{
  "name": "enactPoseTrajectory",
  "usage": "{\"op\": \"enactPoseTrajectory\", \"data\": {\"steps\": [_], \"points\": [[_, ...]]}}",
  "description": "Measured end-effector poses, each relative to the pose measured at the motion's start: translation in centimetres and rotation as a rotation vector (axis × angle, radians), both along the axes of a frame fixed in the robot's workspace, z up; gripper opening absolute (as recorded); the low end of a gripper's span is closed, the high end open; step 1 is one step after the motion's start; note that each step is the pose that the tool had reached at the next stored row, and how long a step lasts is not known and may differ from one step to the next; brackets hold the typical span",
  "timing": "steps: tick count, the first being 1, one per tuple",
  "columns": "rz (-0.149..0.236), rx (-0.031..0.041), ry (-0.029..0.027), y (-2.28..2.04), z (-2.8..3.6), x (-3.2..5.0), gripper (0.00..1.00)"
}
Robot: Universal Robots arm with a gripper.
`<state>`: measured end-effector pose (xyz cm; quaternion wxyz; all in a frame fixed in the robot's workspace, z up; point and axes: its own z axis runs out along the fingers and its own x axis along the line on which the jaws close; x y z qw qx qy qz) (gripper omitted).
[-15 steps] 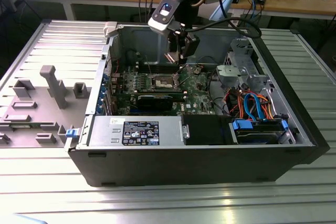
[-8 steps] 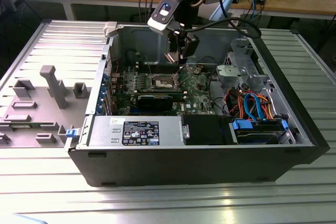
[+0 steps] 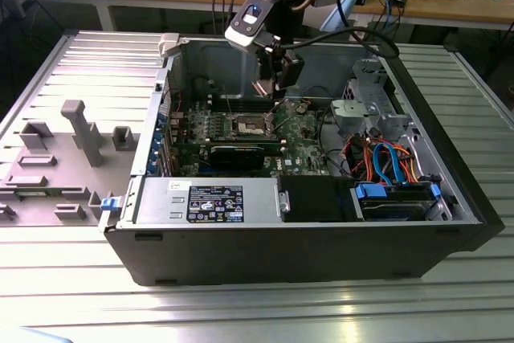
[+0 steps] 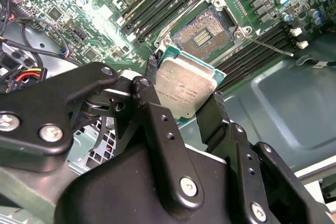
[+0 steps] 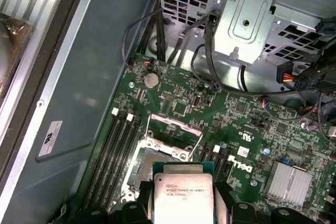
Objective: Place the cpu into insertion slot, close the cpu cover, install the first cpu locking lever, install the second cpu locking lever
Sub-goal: 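Place the cpu into insertion slot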
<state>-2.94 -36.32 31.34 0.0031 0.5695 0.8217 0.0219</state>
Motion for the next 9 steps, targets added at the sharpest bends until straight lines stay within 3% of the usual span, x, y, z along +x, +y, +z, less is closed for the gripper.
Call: {"op": "enactPoseTrajectory", "data": {"steps": [9], "points": [[-0.035,0.0,0.0,0.0,-0.02,0.0,0.55]]}}
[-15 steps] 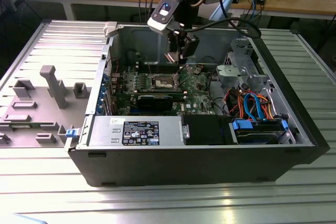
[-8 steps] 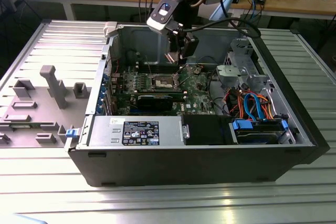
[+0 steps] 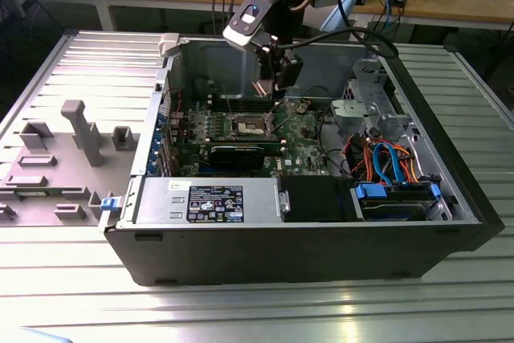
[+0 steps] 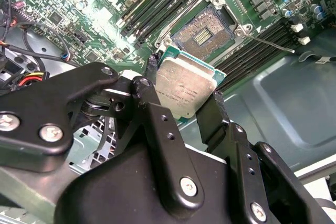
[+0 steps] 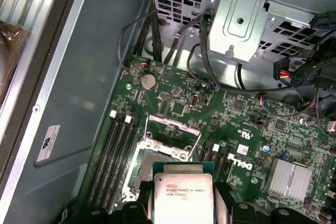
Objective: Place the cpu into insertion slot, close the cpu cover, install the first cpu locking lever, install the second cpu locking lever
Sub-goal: 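Place the cpu into insertion slot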
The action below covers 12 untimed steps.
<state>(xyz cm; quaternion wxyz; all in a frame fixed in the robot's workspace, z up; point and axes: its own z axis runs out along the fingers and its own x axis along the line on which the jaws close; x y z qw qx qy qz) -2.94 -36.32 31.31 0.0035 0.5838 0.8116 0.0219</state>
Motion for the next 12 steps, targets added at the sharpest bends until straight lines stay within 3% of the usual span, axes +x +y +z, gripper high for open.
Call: {"op": "enactPoseTrajectory", "data": {"steps": [12], "points": [[-0.052,0.0,0.0,0.0,-0.05,0.0,0.55]]}}
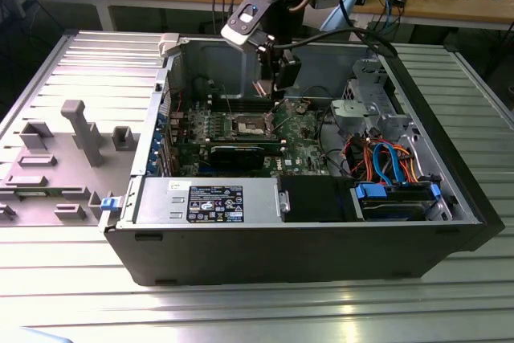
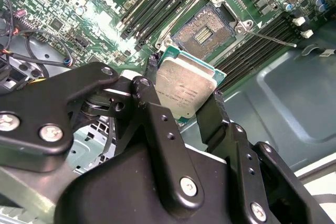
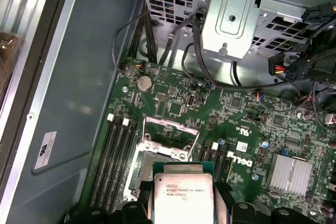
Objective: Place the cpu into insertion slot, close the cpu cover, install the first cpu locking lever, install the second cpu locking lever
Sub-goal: 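Place the cpu into insertion slot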
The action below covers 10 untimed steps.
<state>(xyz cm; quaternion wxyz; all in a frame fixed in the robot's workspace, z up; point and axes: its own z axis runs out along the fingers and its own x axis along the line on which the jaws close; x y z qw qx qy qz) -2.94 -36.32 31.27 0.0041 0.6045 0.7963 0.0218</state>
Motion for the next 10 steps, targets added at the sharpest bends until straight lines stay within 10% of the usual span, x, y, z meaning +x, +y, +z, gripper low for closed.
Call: {"op": "enactPoseTrajectory", "data": {"steps": [10], "points": [[-0.072,0.0,0.0,0.0,-0.07,0.0,0.55]]}}
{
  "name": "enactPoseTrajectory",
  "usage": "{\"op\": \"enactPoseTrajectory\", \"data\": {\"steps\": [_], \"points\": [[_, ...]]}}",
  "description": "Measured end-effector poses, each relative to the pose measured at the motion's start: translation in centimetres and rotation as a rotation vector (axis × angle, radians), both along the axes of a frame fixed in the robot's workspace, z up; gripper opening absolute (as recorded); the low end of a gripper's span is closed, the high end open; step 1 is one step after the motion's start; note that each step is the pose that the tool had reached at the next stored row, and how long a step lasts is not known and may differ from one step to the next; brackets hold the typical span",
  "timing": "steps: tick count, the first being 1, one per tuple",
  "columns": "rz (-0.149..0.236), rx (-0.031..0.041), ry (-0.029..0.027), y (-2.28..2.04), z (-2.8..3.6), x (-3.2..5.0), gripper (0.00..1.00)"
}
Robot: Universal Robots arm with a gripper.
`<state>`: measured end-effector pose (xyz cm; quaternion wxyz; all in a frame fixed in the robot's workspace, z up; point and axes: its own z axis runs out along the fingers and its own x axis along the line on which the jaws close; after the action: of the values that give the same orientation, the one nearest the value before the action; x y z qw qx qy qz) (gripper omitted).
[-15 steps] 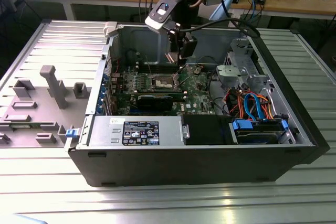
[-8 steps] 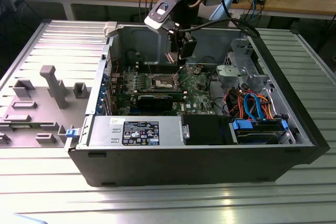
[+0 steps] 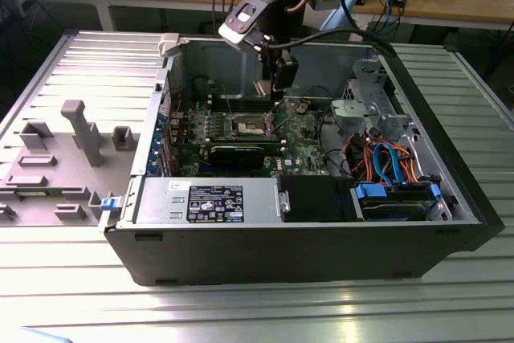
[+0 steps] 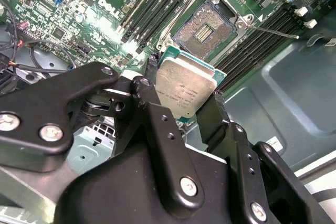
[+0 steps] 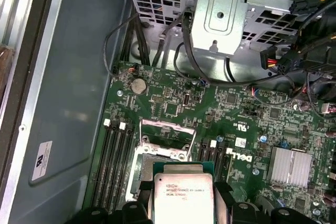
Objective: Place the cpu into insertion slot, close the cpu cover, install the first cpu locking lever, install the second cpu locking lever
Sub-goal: 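Place the cpu into insertion slot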
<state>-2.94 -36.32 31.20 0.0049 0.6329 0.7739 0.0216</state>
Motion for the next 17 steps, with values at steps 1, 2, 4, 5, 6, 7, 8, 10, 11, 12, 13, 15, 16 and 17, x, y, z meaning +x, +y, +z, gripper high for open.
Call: {"op": "enactPoseTrajectory", "data": {"steps": [1,2,4,5,6,7,8,10,11,12,13,15,16,17], "points": [[-0.008,0.0,0.0,0.0,-0.01,0.0,0.55],[-0.015,0.0,0.0,0.0,-0.01,0.0,0.55],[-0.024,0.0,0.0,0.0,-0.02,0.0,0.55],[-0.027,0.0,0.0,0.0,-0.02,0.0,0.55],[-0.031,0.0,0.0,0.0,-0.03,0.0,0.55],[-0.034,0.0,0.0,0.0,-0.03,0.0,0.55],[-0.037,0.0,0.0,0.0,-0.03,0.0,0.55],[-0.044,0.0,0.0,0.0,-0.04,0.0,0.55],[-0.047,0.0,0.0,0.0,-0.04,0.0,0.55],[-0.05,0.0,0.0,0.0,-0.05,0.0,0.55],[-0.054,0.0,0.0,0.0,-0.05,0.0,0.55],[-0.06,0.0,0.0,0.0,-0.06,0.0,0.55],[-0.063,0.0,0.0,0.0,-0.06,0.0,0.55],[-0.068,0.0,0.0,0.0,-0.06,0.0,0.55]]}}
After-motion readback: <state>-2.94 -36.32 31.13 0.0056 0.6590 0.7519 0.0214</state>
